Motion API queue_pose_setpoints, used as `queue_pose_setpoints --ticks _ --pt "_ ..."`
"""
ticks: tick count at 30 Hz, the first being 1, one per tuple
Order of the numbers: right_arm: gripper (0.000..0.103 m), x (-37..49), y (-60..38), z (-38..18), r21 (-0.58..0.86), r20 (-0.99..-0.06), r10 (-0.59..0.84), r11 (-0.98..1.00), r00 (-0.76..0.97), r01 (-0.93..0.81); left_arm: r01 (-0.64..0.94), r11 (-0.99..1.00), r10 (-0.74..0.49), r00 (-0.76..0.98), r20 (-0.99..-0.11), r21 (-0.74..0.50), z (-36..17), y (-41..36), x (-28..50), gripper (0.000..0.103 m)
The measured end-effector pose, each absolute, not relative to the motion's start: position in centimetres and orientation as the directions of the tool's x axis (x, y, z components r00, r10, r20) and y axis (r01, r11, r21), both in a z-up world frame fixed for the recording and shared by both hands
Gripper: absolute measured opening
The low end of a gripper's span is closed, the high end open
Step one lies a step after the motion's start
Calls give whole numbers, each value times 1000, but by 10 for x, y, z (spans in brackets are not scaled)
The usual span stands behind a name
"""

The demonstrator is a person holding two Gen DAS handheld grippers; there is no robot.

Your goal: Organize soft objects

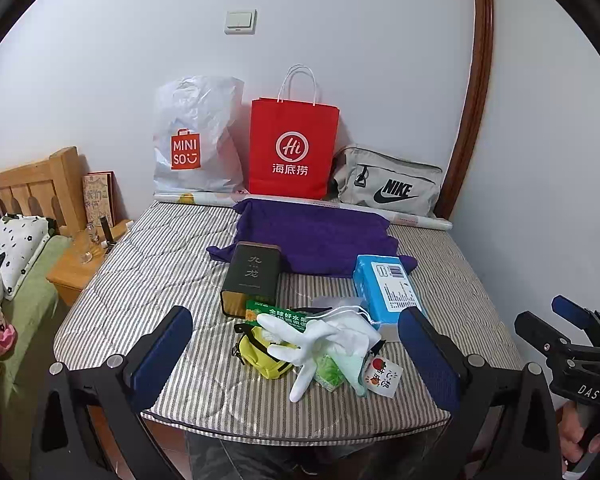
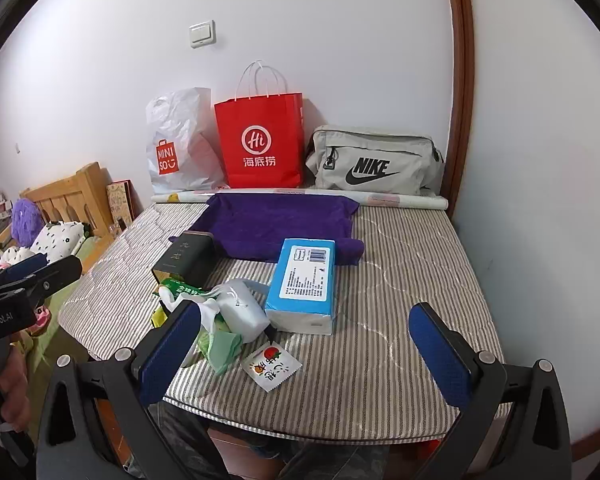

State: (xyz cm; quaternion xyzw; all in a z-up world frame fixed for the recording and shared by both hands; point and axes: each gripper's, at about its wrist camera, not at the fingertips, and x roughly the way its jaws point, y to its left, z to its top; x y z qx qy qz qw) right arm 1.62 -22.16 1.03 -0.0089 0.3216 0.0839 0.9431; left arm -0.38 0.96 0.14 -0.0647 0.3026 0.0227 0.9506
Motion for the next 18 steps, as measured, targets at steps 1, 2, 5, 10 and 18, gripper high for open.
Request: queue_pose_setpoints --ticks 1,2,5,10,18 --pt "102 16 -221 11 37 -609 154 986 778 -165 -86 990 7 816 -578 -109 1 10 -4 103" --pt "102 16 -221 11 38 -610 153 986 778 -165 -89 990 12 816 -578 -105 2 9 -4 103" --pt "102 16 -220 12 42 -609 159 985 777 -169 -90 991 17 818 -575 -99 2 9 -4 103" --pt "102 15 -219 13 42 -605 159 985 780 -168 -91 991 19 818 -574 -97 1 9 -5 103" --pt "102 13 -219 13 44 -604 164 984 780 -173 -95 991 26 818 -575 -91 1 8 -7 103"
